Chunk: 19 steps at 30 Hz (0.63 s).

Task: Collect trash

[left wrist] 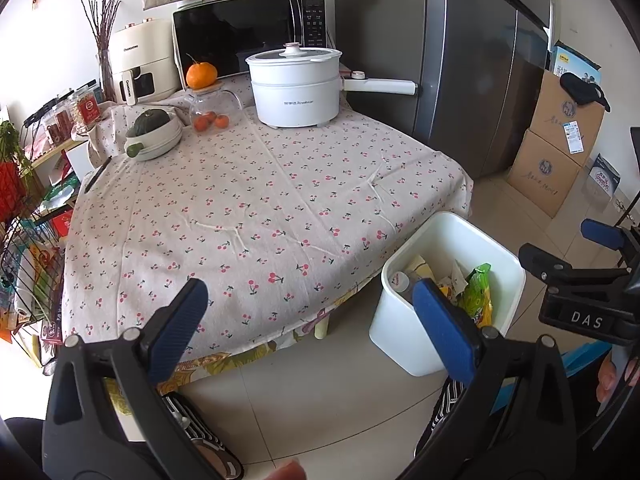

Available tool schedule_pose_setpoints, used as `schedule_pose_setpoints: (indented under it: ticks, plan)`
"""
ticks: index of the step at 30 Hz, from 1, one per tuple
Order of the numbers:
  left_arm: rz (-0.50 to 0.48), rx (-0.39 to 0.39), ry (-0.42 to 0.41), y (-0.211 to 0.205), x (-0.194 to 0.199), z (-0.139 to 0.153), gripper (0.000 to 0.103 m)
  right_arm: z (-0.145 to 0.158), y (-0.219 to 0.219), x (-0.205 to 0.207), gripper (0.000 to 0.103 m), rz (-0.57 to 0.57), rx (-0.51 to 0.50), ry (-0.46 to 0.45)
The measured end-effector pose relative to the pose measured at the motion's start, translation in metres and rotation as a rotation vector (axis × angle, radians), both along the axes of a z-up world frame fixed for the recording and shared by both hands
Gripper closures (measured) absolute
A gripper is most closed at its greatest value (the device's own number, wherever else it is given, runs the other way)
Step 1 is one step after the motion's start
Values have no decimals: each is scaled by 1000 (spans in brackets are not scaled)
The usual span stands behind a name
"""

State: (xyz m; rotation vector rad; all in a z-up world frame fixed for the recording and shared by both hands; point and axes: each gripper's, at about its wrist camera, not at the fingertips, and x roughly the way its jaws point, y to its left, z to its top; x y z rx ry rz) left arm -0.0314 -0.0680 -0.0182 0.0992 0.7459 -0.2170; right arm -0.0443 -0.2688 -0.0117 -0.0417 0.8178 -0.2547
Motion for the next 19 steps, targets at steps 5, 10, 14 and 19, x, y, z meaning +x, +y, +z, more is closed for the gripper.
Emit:
schedule_pose_setpoints:
  ticks: [5, 10, 14, 19]
  plan:
    - [2, -1, 2, 0, 0, 0, 1, 0, 0, 0, 0, -1, -1, 0]
    - [3, -6, 12, 0, 1, -1, 1, 0, 0, 0, 0, 0, 1, -1]
    - [1, -25, 50, 1, 3, -3, 1, 0, 0, 0, 0, -2, 1, -4]
    - [7, -61, 91, 7, 15, -6, 1, -1, 3, 7, 0, 4, 5, -3]
